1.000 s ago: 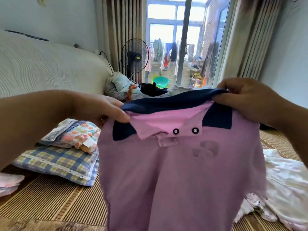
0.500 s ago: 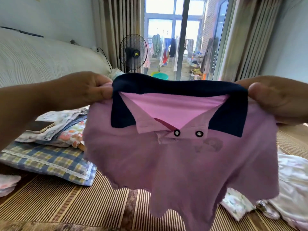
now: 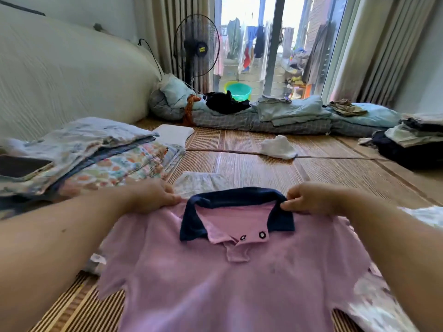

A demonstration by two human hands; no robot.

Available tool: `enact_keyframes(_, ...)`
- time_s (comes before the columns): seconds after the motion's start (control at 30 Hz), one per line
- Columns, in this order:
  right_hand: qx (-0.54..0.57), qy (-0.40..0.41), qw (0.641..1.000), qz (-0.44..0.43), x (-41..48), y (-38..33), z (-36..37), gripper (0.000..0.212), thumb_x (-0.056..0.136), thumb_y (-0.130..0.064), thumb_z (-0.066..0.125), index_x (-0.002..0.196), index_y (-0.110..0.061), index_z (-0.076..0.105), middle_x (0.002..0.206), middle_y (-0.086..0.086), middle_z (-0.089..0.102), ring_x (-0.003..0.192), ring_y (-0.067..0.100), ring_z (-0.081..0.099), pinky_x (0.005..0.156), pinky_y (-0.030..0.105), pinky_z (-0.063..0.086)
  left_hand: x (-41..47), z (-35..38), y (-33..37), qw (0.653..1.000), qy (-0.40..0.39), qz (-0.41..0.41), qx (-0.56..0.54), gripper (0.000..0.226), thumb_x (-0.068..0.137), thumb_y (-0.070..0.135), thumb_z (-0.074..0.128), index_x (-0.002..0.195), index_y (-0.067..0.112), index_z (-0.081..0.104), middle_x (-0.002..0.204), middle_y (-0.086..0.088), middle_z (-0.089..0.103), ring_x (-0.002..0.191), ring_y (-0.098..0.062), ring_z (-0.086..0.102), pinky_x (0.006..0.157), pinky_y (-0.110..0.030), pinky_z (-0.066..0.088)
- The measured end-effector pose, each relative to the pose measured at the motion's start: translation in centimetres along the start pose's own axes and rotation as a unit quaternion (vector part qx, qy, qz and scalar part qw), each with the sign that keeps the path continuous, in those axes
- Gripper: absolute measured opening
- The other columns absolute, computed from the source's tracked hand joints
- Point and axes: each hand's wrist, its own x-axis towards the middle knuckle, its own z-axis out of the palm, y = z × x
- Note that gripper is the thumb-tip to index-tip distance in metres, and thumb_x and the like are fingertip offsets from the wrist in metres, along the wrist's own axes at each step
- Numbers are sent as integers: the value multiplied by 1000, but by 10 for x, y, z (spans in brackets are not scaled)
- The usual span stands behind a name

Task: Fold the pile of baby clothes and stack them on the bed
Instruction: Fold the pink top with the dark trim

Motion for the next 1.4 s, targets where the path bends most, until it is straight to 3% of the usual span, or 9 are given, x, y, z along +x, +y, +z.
enact_keyframes(0.27, -68, 113, 989, 60, 115, 33, 89, 28, 87, -43, 63, 107, -23, 66, 111, 6, 67, 104, 25, 61, 76, 28, 41, 100, 96, -40, 985, 56, -144, 75, 46, 76, 61, 63, 62, 17, 65, 78, -5, 65, 71, -23, 55, 56, -27, 34)
enact_keyframes(0.47, -41, 172, 984, -30, 134, 31, 101, 42, 91, -44, 56, 127, -24, 60, 128, 2, 61, 116, 21, 57, 96, 33, 46, 104, 109, -8, 981, 194, 3, 11, 26, 85, 47, 60, 90, 25, 75, 91, 2, 72, 86, -18, 64, 70, -29, 47)
enact_keyframes(0.67, -159, 77, 983, -44, 155, 15, 115, 27, 85, -27, 59, 110, -24, 68, 111, 6, 68, 100, 29, 61, 86, 36, 52, 114, 127, 29, 994, 108, -4, 16, 29, 79, 50, 66, 103, 34, 71, 108, 9, 70, 101, -16, 63, 85, -31, 52)
enact_keyframes(0.87, -49, 69, 996, 24, 160, 21, 112, 34, 98, -35, 46, 97, -6, 64, 109, 16, 65, 101, 32, 59, 74, 29, 38, 118, 121, 6, 992, 114, -47, -13, 7, 93, 32, 55, 88, 29, 59, 101, -1, 67, 92, -21, 59, 79, -32, 47)
enact_keyframes(1.03, 31, 99, 993, 48, 124, 29, 90, 41, 92, -40, 57, 123, -13, 61, 114, 7, 64, 113, 28, 59, 88, 30, 43, 95, 110, -18, 992, 48, -42, -105, 25, 97, 35, 51, 113, 17, 60, 108, -3, 64, 94, -19, 58, 83, -30, 46)
enact_keyframes(1.1, -83, 87, 990, 76, 97, 47, 76, 42, 85, -49, 62, 114, -18, 67, 110, 4, 68, 104, 25, 62, 90, 32, 48, 78, 102, -45, 997, -25, -69, 12, 34, 97, 44, 47, 112, 16, 58, 114, -6, 63, 96, -21, 57, 81, -29, 45)
enact_keyframes(1.2, -243, 20, 955, 167, 61, 73, 66, 51, 62, -67, 68, 70, -18, 57, 71, -4, 58, 79, 24, 60, 85, 38, 53, 55, 94, -77, 979, -110, -101, 135, 39, 88, 56, 54, 103, 21, 53, 112, -4, 61, 95, -18, 57, 76, -27, 43)
enact_keyframes(1.3, -264, -1, 938, 223, 40, 83, 71, 54, 54, -64, 74, 57, -17, 48, 67, -3, 52, 74, 22, 59, 80, 34, 55, 42, 89, -82, 969, -129, -141, 154, 36, 78, 54, 69, 92, 25, 51, 95, 4, 58, 86, -13, 57, 68, -24, 41)
enact_keyframes(1.4, -219, 61, 952, 205, 30, 79, 73, 31, 63, -41, 71, 57, -19, 51, 69, -2, 52, 68, 19, 56, 65, 27, 51, 41, 83, -78, 961, -115, -151, 203, 25, 75, 42, 70, 79, 23, 55, 82, 4, 59, 76, -12, 57, 60, -22, 40)
